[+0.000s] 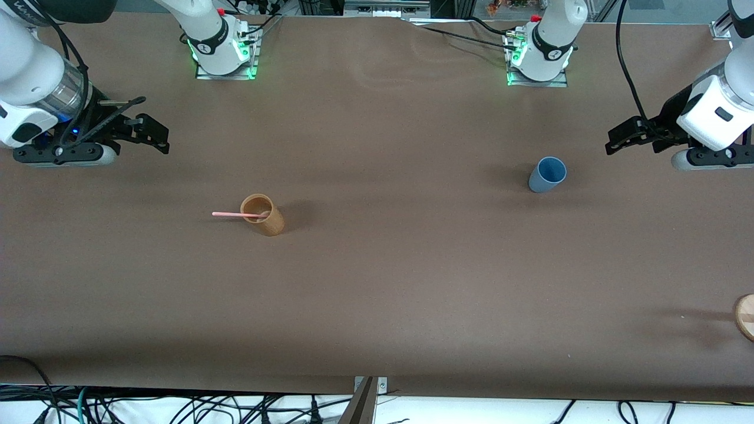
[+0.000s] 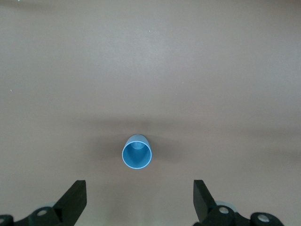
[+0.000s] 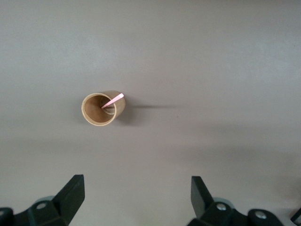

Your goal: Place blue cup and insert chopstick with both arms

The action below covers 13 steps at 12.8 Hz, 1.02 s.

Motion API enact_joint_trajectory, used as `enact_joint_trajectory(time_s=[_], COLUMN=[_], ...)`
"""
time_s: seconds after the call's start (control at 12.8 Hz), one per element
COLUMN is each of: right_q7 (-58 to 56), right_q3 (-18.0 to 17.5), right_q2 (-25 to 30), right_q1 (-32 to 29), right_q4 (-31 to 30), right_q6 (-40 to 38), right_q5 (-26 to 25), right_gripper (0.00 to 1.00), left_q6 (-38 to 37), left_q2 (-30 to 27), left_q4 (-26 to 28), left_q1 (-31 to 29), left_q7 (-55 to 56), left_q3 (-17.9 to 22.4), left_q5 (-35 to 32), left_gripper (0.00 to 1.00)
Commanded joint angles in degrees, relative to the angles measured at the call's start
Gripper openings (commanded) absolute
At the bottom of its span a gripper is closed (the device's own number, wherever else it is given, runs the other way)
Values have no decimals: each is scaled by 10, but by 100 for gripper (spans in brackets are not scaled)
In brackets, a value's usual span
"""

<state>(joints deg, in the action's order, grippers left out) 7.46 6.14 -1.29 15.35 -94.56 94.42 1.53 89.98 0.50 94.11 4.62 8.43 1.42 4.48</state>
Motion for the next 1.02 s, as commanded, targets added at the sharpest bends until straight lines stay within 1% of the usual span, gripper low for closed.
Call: enact_joint_trajectory(time_s=[0.0,0.47,0.62,0.7,0.78,0.86,0.94], right_q7=[6,8,-1,0,1,5,10], right_q3=[-2,-7,-8,-9,-10,-9,-9], right_q2=[-7,-23,-41,-60,-77,-88,-96], right_q1=[-13,-2,-2,0,9,20,31], right_q4=[10,12,9,8,3,-13,-27], right_q6=[-5,-28,-22,-10,17,56,87], right_q5=[6,0,2,4,5,1,1], right_gripper=[100,100,100,100,100,100,100], left_q6=[-14,-14,-14,-12,-2,18,58], left_q2=[9,14,44,49,56,63,60], left_q4=[-20,-18,-11,3,21,45,88], left_q1=[0,5,7,7,5,0,0], left_q7=[-3,-5,-6,-3,-3,-3,-3], left_q3=[-2,-3,-8,-18,-28,-30,-31], left_q5=[0,4,0,-2,-3,-3,-4], left_gripper=[100,100,100,100,100,100,100])
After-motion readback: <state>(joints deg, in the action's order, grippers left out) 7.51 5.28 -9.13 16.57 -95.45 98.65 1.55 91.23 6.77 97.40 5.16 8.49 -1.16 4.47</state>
